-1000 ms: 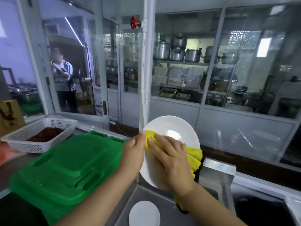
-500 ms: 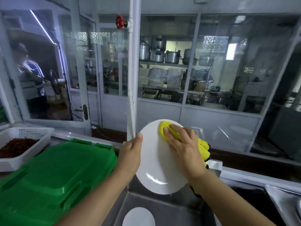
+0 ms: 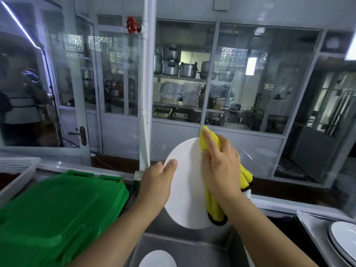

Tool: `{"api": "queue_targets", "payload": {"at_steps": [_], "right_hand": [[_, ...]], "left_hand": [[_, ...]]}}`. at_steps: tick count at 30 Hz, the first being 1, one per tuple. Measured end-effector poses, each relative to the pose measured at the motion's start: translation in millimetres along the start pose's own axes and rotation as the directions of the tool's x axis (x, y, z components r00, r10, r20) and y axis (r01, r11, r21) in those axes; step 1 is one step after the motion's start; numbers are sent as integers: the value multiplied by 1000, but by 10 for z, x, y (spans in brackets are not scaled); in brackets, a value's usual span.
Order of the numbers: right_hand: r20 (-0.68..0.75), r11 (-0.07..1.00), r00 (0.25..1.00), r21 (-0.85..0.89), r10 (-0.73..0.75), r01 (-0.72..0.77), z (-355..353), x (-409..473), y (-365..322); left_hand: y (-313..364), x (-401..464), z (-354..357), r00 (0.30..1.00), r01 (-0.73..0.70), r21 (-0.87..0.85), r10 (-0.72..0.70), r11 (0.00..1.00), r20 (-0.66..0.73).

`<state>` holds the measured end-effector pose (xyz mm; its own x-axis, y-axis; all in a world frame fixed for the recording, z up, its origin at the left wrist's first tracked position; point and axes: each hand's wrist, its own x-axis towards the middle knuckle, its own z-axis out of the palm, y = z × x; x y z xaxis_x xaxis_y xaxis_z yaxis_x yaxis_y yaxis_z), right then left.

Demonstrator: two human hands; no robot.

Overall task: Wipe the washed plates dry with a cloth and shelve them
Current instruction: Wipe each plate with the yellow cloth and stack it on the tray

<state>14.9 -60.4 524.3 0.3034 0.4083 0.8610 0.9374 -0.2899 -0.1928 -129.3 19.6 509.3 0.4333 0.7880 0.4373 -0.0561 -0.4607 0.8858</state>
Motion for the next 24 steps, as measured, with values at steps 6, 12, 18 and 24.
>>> {"api": "queue_targets", "payload": {"at_steps": [6, 12, 18, 24], "right_hand": [[46, 943, 944, 45, 327, -329, -75, -143, 87], [83, 993, 995, -111, 55, -46, -223, -123, 142], [-2, 967, 981, -173, -193, 189, -287, -107, 120], [11, 887, 908, -210, -418, 411, -248, -58, 84]], "left_hand": [[-97, -87, 8, 997, 56, -77, -51, 995, 59], [7, 112, -109, 868, 288, -34, -246, 957, 432], [95, 125, 23, 920, 92, 72, -112, 993, 377], [184, -8, 223, 951, -24, 70, 1, 997, 309]]}}
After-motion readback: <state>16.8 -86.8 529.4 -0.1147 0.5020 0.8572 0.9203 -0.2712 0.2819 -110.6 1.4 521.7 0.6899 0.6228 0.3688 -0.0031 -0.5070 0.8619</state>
